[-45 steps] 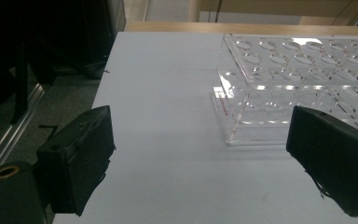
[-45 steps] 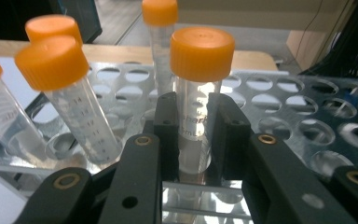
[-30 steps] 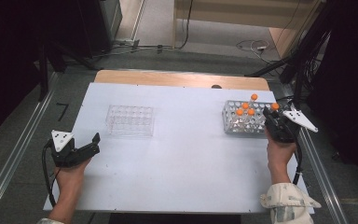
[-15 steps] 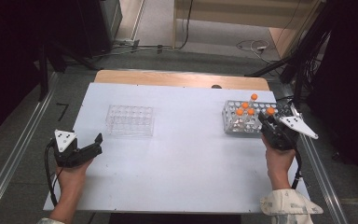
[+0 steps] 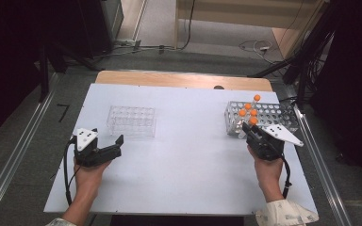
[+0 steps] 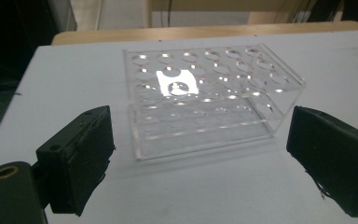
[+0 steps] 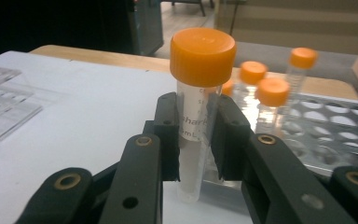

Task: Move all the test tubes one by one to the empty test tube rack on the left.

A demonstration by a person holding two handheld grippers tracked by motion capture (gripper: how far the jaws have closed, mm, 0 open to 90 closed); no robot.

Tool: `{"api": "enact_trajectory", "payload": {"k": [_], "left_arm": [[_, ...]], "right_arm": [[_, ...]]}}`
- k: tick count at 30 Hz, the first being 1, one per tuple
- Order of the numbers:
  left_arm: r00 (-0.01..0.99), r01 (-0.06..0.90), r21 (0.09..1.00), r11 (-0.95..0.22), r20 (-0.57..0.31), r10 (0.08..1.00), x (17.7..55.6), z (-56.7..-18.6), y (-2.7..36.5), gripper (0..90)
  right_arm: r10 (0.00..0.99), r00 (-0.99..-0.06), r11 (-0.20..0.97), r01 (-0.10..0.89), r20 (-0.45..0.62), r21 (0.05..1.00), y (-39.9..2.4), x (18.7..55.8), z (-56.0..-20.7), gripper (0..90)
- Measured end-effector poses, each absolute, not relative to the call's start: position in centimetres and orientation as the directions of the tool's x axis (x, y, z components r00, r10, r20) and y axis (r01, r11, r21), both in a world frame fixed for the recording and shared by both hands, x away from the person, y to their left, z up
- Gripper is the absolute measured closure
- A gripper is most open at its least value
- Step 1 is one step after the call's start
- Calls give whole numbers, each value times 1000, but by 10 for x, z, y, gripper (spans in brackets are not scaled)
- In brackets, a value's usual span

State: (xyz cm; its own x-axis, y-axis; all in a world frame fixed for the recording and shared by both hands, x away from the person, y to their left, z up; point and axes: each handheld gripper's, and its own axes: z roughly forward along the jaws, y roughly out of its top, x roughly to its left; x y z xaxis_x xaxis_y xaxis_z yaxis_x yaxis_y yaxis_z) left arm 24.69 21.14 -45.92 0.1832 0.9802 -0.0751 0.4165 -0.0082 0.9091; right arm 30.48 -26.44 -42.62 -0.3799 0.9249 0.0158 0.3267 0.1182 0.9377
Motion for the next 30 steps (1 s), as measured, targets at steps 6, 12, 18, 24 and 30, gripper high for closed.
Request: {"api": "enact_trajectory", "payload": {"k": [6, 12, 18, 24, 30], "left_arm": [[219, 392, 919, -30, -61, 974, 245, -453, 202, 86], [250, 395, 917, -61, -43, 967, 244, -455, 194, 86], [284, 395, 917, -63, -57, 957, 244, -454, 187, 87], [341, 387, 918, -88, -54, 938, 247, -453, 169, 87], [365, 380, 923, -61, -89, 927, 251, -446, 161, 92]], "right_arm": [[900, -435, 148, 326, 10, 934, -241, 305, -429, 718], [870, -493, 185, 337, 6, 923, -212, 305, -434, 718], [834, -551, 220, 346, 8, 912, -182, 306, -443, 718], [793, -610, 251, 342, 10, 906, -149, 305, -447, 718], [756, -654, 276, 341, 16, 899, -125, 304, -449, 718]]}}
